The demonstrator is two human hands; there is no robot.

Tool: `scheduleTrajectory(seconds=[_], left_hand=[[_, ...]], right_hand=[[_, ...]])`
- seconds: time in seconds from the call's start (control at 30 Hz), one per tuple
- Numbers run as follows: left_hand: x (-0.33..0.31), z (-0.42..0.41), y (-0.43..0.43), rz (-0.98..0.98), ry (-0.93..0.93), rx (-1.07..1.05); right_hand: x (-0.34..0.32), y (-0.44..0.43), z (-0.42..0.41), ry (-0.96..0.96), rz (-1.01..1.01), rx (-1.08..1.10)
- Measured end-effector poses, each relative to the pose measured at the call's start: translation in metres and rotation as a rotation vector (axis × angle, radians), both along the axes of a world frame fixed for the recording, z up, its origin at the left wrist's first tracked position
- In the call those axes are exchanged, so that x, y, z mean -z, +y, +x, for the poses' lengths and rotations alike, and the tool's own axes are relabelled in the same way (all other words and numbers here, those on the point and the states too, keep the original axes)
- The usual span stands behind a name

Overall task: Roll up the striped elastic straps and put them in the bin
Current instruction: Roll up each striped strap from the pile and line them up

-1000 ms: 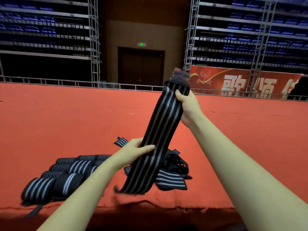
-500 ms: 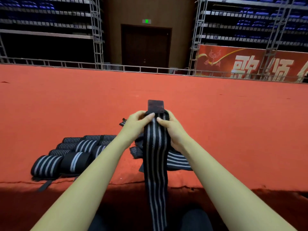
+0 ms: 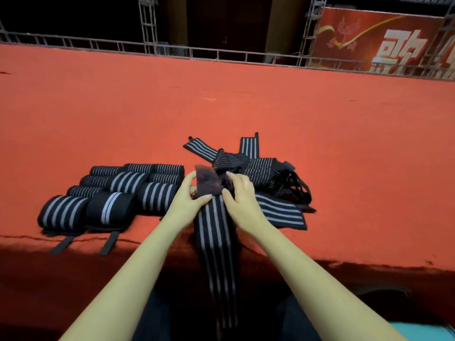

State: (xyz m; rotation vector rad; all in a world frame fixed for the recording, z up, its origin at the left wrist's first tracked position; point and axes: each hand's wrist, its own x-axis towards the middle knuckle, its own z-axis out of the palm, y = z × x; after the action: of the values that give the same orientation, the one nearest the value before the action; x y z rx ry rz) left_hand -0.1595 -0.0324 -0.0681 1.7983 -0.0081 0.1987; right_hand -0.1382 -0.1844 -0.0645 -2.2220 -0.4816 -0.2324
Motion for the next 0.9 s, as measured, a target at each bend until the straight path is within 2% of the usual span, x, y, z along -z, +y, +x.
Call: scheduleTrajectory(seconds=[0.07, 0.1, 0.17, 0.23, 0.33, 0.77, 0.9], left_hand=[[0.007, 0.008, 0.001, 0.011, 0.004, 0.006], [0.01, 0.012, 0.001, 0.015, 0.01, 0.004], [0.018, 0.02, 0.002, 0.033, 0.024, -0.009], [0.029, 0.027, 0.004, 0.023, 0.045, -0.024], [0.041, 0.036, 0.006, 0.001, 0.081, -0.037], [0.055, 0.051, 0.012, -0.034, 0.044, -0.057], [0.06, 0.045, 0.02, -0.058, 0.045, -0.06]], right_hand=[[0.005, -0.005, 0.022, -0.159, -0.246, 0.026], [0.009, -0.01, 0.032, -0.142, -0.396, 0.017], [0.021, -0.019, 0.049, 0.016, -0.645, -0.017], [0.031, -0.029, 0.062, 0.125, -0.746, -0.05], [0.035, -0.032, 0.074, 0.139, -0.697, -0.066], [0.027, 0.0, 0.097, 0.225, -0.765, -0.123], [0.03, -0.016, 0.09, 0.099, -0.751, -0.261]])
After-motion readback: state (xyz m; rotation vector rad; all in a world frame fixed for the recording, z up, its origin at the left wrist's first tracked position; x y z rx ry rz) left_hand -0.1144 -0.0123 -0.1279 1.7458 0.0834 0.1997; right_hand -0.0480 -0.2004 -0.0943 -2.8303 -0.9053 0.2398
